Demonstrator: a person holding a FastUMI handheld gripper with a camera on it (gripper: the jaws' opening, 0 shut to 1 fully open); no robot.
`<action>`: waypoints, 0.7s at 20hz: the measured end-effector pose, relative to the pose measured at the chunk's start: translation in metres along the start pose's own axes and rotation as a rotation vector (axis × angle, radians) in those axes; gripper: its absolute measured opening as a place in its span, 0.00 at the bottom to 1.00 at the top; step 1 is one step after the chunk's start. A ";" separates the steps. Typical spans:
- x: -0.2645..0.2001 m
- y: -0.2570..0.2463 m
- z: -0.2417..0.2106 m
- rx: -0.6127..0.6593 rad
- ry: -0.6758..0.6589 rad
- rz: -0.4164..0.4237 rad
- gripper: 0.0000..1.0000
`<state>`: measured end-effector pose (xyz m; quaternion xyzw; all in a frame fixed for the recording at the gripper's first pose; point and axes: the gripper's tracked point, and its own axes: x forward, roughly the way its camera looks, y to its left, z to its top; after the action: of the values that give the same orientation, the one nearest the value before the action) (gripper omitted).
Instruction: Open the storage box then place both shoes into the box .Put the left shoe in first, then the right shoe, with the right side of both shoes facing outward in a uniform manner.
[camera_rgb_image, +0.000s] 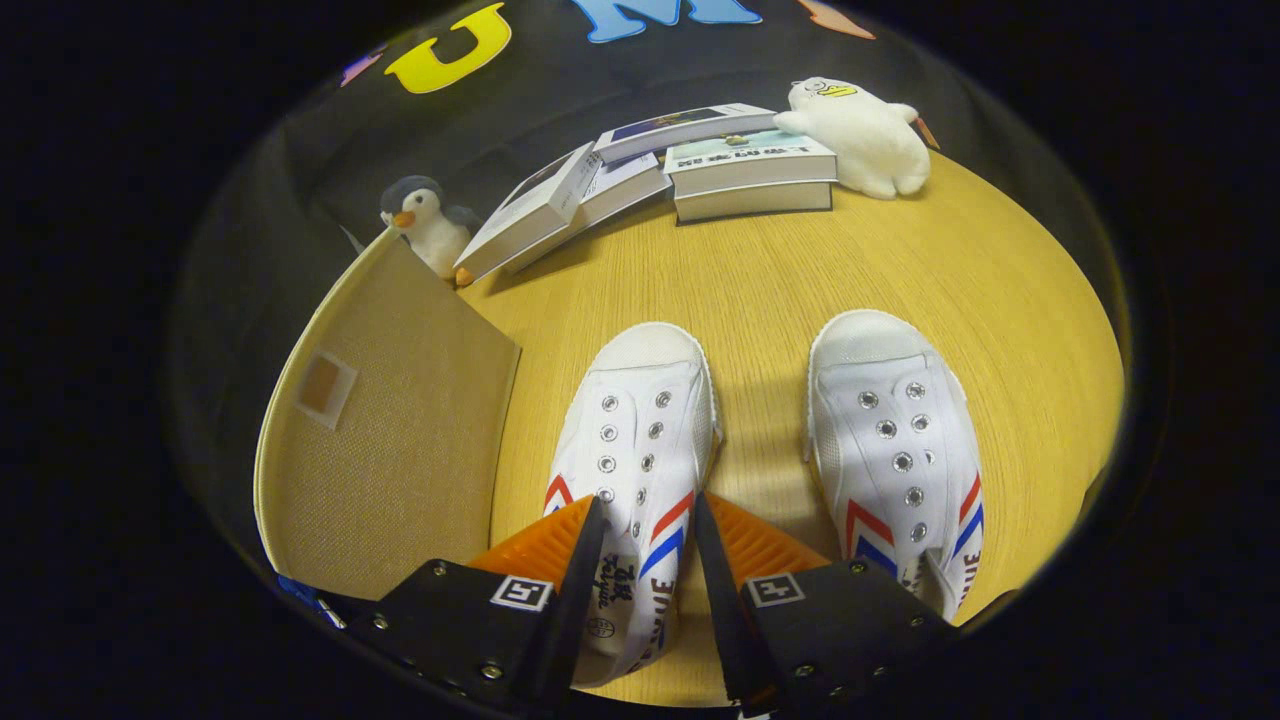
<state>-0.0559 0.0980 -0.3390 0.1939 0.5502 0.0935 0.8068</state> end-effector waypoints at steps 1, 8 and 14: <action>0.001 0.000 0.000 0.006 0.009 0.009 0.56; -0.003 -0.010 0.004 0.153 -0.005 0.021 0.19; -0.005 0.001 -0.004 0.228 0.049 0.070 0.01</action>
<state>-0.0614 0.0983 -0.3354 0.3014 0.5695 0.0632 0.7622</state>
